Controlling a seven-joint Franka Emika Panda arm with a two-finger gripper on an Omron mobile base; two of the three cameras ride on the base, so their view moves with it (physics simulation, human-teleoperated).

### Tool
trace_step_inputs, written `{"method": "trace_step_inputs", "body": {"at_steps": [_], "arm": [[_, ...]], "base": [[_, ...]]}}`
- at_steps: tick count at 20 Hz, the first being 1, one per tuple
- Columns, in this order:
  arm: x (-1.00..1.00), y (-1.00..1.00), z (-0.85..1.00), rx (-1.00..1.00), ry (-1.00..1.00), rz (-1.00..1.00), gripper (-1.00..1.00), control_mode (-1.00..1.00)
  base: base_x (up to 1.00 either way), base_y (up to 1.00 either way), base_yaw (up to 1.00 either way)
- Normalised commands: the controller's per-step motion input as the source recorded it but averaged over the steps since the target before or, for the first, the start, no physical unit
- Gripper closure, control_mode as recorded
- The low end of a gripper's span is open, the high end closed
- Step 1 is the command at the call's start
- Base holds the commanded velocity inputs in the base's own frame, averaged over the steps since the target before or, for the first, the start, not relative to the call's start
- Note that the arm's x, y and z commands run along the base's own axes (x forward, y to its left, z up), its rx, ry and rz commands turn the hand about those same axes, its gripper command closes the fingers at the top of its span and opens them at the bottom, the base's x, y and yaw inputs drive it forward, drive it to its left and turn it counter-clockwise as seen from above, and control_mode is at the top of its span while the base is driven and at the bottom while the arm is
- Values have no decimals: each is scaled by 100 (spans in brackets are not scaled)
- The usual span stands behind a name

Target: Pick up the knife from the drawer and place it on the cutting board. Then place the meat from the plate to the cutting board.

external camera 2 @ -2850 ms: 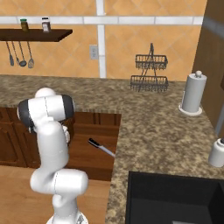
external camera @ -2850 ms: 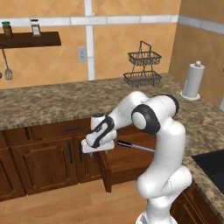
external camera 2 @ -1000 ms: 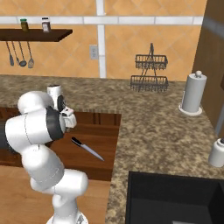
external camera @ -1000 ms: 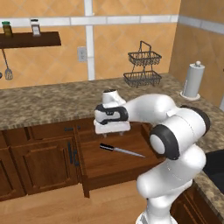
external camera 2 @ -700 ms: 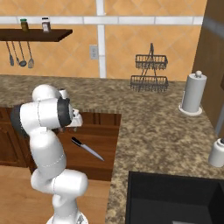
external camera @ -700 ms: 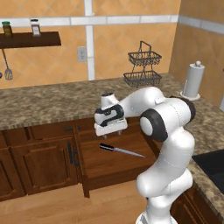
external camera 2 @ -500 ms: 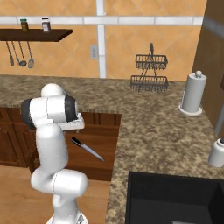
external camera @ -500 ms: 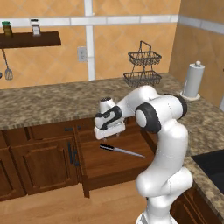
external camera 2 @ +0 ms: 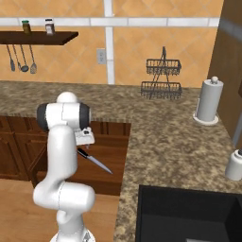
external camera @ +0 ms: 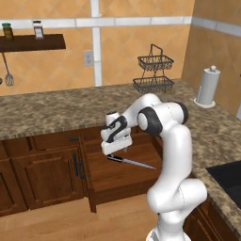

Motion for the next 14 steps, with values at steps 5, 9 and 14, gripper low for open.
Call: {"method": "trace_step_inputs", "body": {"at_steps": [5, 9, 14], "arm": [[0, -8, -44, 1, 6, 2, -100, -100], [23, -1, -45, 3, 1, 2, -100, -100], [10, -1, -16, 1, -2, 8, -100, -100]], "base": [[0, 0, 0], [0, 0, 0], [0, 0, 0]]}}
